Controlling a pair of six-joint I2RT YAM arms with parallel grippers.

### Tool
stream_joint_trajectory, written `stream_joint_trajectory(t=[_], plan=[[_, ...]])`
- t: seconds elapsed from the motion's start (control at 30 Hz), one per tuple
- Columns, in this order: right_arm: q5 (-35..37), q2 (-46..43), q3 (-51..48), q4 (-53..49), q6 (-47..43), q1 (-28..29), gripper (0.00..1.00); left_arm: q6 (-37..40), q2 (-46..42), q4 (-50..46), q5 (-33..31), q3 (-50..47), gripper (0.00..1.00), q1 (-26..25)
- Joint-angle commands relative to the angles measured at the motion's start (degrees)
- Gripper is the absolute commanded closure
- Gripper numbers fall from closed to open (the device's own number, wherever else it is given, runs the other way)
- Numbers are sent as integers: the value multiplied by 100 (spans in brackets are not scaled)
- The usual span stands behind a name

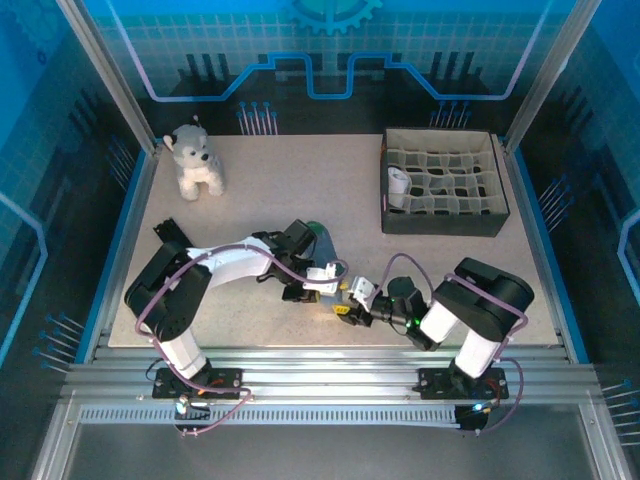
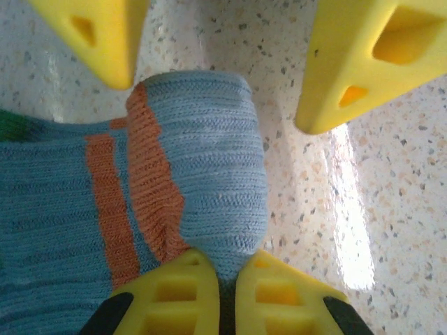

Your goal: Roll the socks

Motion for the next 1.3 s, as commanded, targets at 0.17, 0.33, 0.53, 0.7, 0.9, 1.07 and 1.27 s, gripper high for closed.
stream_joint_trajectory(t=[0.17, 0.33, 0.53, 0.7, 0.9, 1.07, 1.27], plan=[[405, 200, 169, 460, -829, 429, 44, 210, 366, -1411, 848, 777, 100, 425], [484, 78, 376, -160, -1249, 530, 44, 359, 792, -2213, 1176, 1439, 100, 621], [331, 163, 659, -671, -1415, 524, 44, 425, 1272, -2924, 1377, 2086, 100, 735], [343, 363, 768, -633, -1267, 525, 44, 329, 1614, -3301, 1458, 2511, 100, 802], [363, 282, 974, -1267, -1203, 521, 46, 354, 1581, -3309, 1505, 2492, 100, 826], [368, 321, 1004, -1316, -1191, 519, 47, 383, 1523, -3295, 1567, 2441, 100, 854], [519, 327, 1051, -1350, -1141, 521, 76, 315, 1532, -3267, 1594, 2472, 100, 890]])
